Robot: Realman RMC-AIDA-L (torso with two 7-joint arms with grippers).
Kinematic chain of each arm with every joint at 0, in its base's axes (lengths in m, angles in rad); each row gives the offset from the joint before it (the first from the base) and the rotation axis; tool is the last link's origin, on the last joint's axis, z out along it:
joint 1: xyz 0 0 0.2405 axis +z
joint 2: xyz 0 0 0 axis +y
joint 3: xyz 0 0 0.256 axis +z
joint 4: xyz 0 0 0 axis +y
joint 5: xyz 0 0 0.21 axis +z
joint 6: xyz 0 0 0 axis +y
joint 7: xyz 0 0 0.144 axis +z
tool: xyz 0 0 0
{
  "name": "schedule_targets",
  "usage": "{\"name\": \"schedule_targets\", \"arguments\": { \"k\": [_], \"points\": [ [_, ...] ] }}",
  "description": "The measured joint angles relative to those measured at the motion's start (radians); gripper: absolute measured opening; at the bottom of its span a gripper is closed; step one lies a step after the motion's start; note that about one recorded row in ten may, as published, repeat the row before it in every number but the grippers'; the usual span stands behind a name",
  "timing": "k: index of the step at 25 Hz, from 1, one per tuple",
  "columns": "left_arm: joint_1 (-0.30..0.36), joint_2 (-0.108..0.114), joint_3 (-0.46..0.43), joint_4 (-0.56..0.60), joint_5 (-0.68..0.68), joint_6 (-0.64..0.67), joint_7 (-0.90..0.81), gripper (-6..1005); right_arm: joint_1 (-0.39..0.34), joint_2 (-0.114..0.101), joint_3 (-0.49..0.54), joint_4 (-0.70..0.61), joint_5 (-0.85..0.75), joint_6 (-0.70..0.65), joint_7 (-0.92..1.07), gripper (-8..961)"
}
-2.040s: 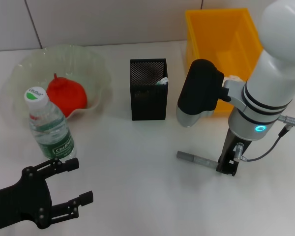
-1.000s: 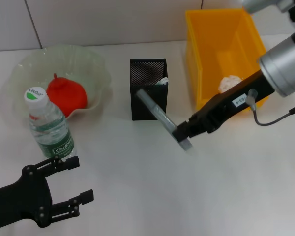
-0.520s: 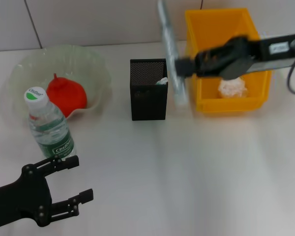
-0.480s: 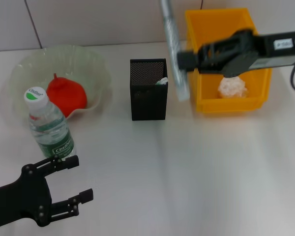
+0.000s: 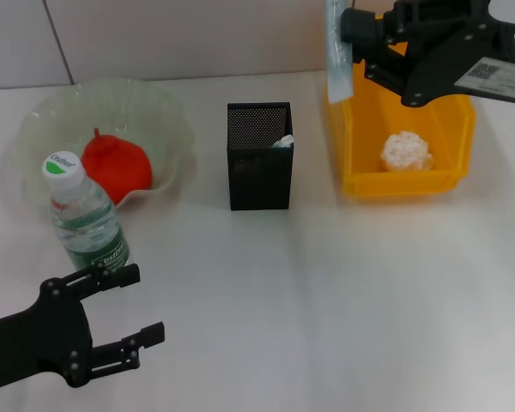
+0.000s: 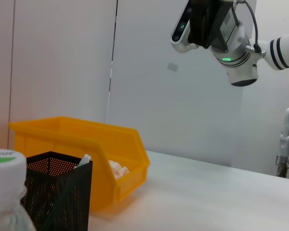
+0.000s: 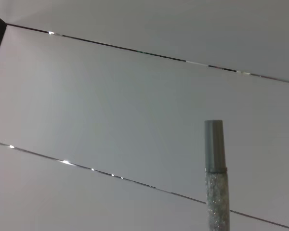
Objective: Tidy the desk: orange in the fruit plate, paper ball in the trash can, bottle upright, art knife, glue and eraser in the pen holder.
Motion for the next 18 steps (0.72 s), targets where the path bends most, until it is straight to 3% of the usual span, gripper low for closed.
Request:
{"name": "schedule_targets", "arguments": {
  "k": [3,7,8,14,16,17,18],
  "points": [
    [0.000,-0.001,0.000,0.000,-0.001,-0.002,0.001,802,-0.005,0.005,-0.016,-0.047,-0.023,0.011,-0.042,119],
    [0.001,-0.002,0.000,0.000,-0.001,-0.003,0.002,802,-0.012,0.026,-0.050,-0.268,-0.208,0.035,-0.194,119],
    [0.001,-0.003,0.000,0.000,-0.001,-0.004,0.002,802,-0.012,0.026,-0.050,-0.268,-0.208,0.035,-0.194,119],
    [-0.002,-0.005,-0.013,-0.006,-0.003,-0.009,0.003,802,-0.012,0.047,-0.141,-0.678,-0.534,0.105,-0.293,119],
    [-0.002,-0.007,-0.025,-0.008,-0.004,-0.011,0.005,802,-0.013,0.052,-0.159,-0.734,-0.572,0.114,-0.302,119],
    [-0.001,-0.007,-0.026,-0.011,-0.006,-0.011,0.005,802,-0.015,0.059,-0.206,-0.852,-0.656,0.129,-0.326,119],
    [-0.001,-0.007,-0.026,-0.011,-0.006,-0.011,0.005,802,-0.015,0.059,-0.206,-0.852,-0.656,0.129,-0.326,119]
  ]
}}
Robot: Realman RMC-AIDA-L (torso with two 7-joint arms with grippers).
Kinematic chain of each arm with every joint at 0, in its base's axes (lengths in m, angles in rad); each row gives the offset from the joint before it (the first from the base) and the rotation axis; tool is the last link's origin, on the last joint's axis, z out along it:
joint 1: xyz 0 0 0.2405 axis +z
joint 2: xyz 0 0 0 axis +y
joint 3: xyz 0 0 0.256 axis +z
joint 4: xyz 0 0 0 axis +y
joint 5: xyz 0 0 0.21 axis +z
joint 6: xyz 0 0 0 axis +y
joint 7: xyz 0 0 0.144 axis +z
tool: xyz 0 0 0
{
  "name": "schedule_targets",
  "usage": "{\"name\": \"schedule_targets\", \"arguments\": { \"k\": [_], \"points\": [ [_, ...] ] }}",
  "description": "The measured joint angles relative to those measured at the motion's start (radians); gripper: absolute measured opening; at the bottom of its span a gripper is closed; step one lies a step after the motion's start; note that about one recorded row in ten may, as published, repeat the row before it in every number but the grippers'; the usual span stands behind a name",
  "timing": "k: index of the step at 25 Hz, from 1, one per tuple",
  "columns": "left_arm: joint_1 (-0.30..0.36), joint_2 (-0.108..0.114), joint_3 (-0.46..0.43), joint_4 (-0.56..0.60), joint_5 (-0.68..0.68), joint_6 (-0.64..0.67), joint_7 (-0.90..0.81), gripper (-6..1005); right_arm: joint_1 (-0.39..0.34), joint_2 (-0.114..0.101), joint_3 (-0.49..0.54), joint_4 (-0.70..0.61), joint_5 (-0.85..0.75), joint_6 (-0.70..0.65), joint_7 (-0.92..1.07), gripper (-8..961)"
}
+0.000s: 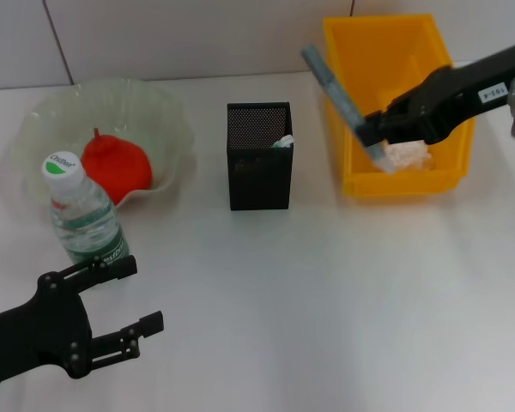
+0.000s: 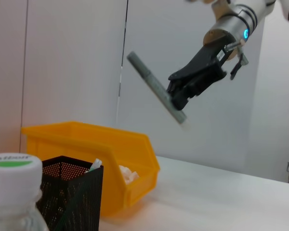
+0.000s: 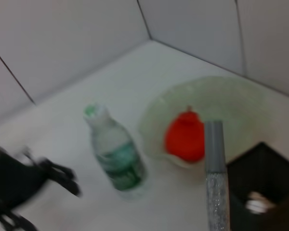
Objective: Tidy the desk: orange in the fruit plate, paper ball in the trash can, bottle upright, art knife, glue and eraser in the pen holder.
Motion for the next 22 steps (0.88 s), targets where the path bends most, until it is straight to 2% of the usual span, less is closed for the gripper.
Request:
{"name": "schedule_targets", "arguments": {
  "k": [2,3,6,10,16,19,22],
  "points": [
    [0.000,0.000,-0.001,-0.015,-0.005,-0.003,0.007,802,0.005,0.010,-0.067,-0.117,-0.135,0.035,-0.059,119],
    [0.000,0.000,0.000,-0.021,-0.007,-0.007,0.012,802,0.005,0.010,-0.067,-0.117,-0.135,0.035,-0.059,119],
    [0.001,0.000,0.000,-0.033,-0.018,-0.018,0.033,802,0.015,0.020,-0.142,-0.192,-0.296,0.078,-0.113,118],
    [-0.005,-0.001,0.000,-0.052,-0.032,-0.020,0.036,802,0.009,0.044,-0.237,-0.290,-0.489,0.142,-0.190,118],
    [-0.020,-0.002,0.000,-0.057,-0.034,-0.023,0.037,802,0.013,0.053,-0.311,-0.378,-0.579,0.163,-0.226,118],
    [-0.026,-0.003,0.003,-0.059,-0.035,-0.027,0.038,802,0.018,0.062,-0.407,-0.442,-0.666,0.178,-0.253,118],
    [-0.028,-0.004,0.003,-0.068,-0.036,-0.034,0.057,802,0.017,0.065,-0.453,-0.472,-0.680,0.184,-0.279,118]
  ]
}}
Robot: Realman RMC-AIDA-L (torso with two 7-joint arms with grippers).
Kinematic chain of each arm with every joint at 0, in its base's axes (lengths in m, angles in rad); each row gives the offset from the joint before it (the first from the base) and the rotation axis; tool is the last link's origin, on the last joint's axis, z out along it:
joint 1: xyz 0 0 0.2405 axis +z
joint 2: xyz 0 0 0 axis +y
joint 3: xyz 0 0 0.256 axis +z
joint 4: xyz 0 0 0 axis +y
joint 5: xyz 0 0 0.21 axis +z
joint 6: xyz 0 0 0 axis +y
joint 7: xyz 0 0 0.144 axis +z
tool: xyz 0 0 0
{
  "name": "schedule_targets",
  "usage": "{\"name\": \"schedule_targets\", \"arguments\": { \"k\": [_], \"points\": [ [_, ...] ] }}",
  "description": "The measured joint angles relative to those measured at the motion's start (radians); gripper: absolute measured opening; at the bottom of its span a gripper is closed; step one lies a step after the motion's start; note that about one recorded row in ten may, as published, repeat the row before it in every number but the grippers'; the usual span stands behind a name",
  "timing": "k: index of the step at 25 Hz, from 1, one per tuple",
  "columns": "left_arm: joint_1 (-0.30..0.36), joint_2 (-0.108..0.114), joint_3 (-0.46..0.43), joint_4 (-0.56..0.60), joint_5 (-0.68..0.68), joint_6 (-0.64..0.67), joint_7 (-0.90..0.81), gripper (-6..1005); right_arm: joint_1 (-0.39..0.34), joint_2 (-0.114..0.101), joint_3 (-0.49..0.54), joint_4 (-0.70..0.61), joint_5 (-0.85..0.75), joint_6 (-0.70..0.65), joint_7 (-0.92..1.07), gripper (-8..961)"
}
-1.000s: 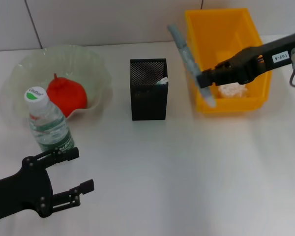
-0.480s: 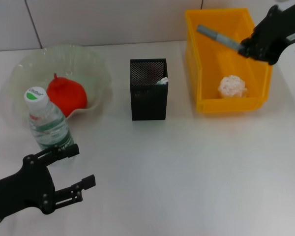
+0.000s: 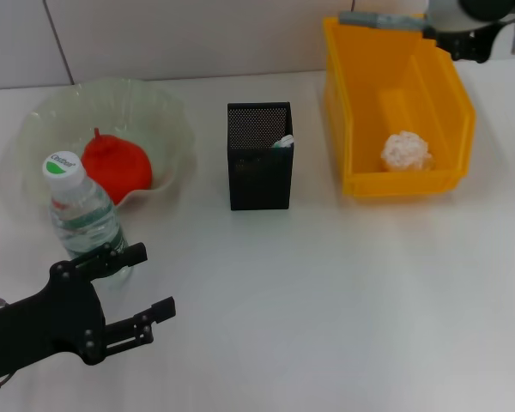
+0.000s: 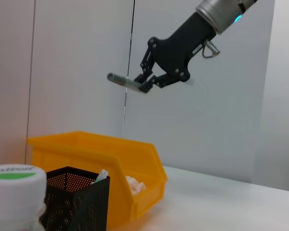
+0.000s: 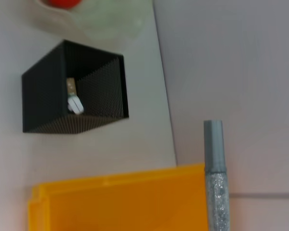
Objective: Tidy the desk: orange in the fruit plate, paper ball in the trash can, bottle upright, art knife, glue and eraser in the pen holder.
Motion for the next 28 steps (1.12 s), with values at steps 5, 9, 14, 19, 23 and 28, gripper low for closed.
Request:
{"name": "schedule_targets", "arguments": {
  "k": [5,9,14,19,23,28],
  "points": [
    [-0.003,-0.001,0.001,-0.032,-0.023,0.000,0.044,802,-0.006,0.001,-0.065,-0.041,-0.002,0.045,-0.090,118],
    [0.003,-0.001,0.001,-0.041,-0.024,0.000,0.047,802,-0.021,0.002,-0.083,-0.047,-0.003,0.113,-0.199,118],
    [0.019,-0.001,-0.002,-0.042,-0.026,0.006,0.057,802,-0.018,0.000,-0.085,-0.046,-0.003,0.161,-0.306,118],
    [0.026,0.000,-0.002,-0.044,-0.034,0.008,0.059,802,-0.018,0.000,-0.100,-0.013,-0.003,0.257,-0.453,117],
    [0.026,0.000,-0.002,-0.044,-0.035,0.009,0.060,802,-0.021,0.001,-0.114,0.039,-0.003,0.342,-0.583,117],
    [0.023,-0.001,-0.002,-0.054,-0.036,0.005,0.068,802,-0.029,0.004,-0.163,0.066,-0.004,0.389,-0.706,117]
  ]
}}
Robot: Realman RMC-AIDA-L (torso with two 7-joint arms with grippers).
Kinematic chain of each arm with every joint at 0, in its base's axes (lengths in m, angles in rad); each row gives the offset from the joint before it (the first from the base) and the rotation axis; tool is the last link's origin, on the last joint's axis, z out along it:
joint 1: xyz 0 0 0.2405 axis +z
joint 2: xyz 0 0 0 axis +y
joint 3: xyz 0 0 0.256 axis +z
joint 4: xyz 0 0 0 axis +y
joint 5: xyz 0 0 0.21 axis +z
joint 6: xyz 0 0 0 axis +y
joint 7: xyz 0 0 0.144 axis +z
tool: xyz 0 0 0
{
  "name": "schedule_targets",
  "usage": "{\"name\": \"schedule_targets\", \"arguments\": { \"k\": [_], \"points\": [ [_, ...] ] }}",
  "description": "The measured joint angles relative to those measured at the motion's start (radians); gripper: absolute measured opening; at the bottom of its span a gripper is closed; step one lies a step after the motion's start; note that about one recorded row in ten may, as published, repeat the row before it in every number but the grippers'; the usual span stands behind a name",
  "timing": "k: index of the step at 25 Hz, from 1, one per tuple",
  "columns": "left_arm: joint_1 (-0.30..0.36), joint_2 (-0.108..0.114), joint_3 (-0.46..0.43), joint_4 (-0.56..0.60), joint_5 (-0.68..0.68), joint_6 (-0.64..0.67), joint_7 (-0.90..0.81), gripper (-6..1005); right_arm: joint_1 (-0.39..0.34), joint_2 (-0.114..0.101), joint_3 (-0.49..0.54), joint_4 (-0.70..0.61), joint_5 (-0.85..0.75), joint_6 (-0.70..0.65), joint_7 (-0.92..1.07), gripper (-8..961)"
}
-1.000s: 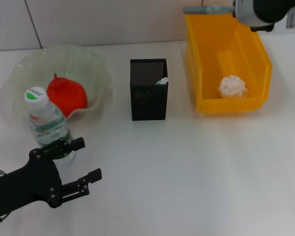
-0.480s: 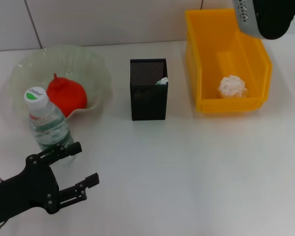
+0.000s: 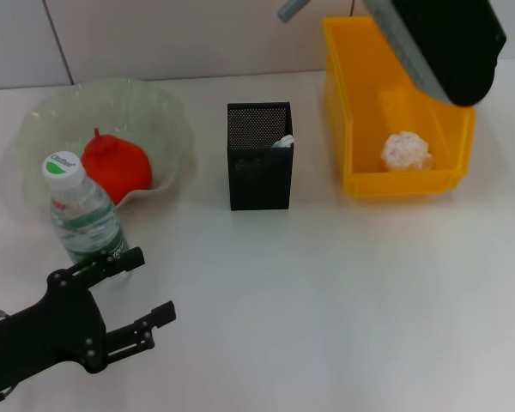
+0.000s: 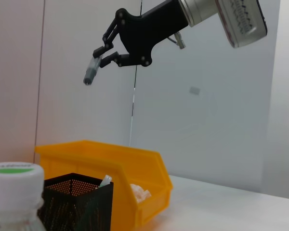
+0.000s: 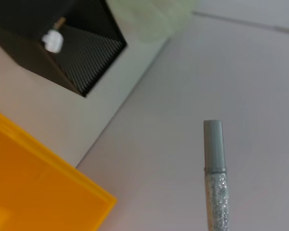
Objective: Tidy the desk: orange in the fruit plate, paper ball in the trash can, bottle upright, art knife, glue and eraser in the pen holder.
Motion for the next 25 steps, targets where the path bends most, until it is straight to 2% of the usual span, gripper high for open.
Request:
{"name": "schedule_targets", "arguments": {
  "k": [7,9,14,25],
  "points": [
    [-0.009,0.000,0.000,-0.033,-0.001,-0.006,0.038,802,-0.003,0.008,-0.082,0.035,-0.001,0.045,-0.106,116],
    [-0.010,0.000,0.000,-0.039,-0.003,-0.008,0.041,802,0.002,0.010,-0.094,0.081,-0.002,0.101,-0.168,116],
    [-0.009,0.000,0.000,-0.042,-0.005,-0.009,0.042,802,0.006,0.012,-0.100,0.166,-0.003,0.198,-0.257,116],
    [-0.024,0.000,0.003,-0.070,-0.005,-0.041,0.057,802,0.009,0.013,-0.121,0.252,-0.004,0.244,-0.353,115]
  ]
}}
